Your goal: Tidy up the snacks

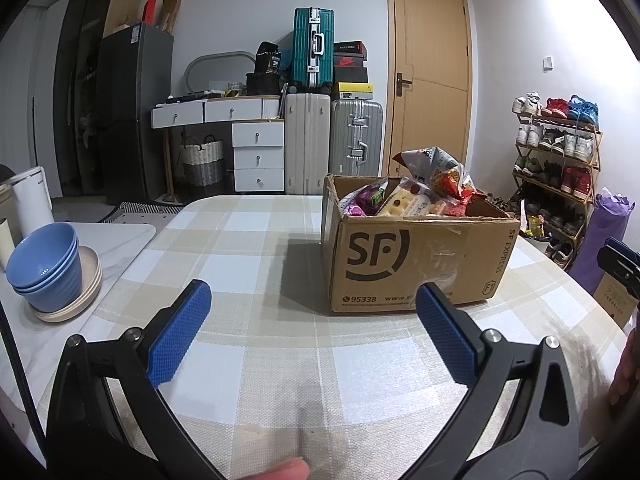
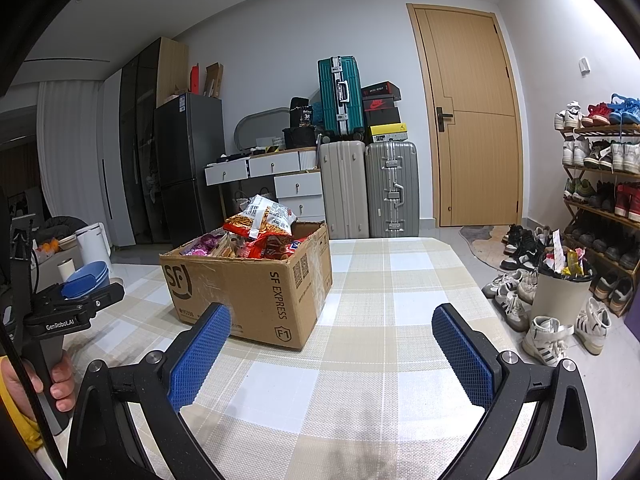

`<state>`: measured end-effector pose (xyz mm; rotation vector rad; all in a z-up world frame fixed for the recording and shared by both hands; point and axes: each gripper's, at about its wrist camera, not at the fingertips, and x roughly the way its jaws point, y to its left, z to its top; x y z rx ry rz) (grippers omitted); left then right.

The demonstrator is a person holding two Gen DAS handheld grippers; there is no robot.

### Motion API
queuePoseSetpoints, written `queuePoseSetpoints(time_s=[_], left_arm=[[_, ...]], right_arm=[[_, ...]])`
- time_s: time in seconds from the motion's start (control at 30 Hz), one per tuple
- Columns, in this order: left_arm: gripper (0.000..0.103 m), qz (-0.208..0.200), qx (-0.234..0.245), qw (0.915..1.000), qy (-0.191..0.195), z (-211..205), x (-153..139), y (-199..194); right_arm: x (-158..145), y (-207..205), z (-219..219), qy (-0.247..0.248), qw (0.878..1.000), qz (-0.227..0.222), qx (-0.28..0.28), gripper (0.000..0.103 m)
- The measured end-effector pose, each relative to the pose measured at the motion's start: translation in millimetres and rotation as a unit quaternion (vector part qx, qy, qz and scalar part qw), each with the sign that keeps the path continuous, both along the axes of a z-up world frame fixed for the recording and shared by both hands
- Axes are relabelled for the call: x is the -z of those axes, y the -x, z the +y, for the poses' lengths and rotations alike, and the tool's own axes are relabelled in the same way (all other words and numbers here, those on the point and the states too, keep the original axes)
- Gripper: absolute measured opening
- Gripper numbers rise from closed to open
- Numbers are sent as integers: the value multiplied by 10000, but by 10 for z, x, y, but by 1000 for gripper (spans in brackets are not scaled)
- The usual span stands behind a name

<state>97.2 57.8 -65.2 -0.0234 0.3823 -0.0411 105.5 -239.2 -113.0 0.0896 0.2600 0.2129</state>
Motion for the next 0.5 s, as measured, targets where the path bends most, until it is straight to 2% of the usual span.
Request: queuePoseSetpoints(time_s=[0.5], left_arm=[[102,-52,41,9999,77,15,7,11]], right_arm=[[10,6,-18,-71,10000,24,13,103]])
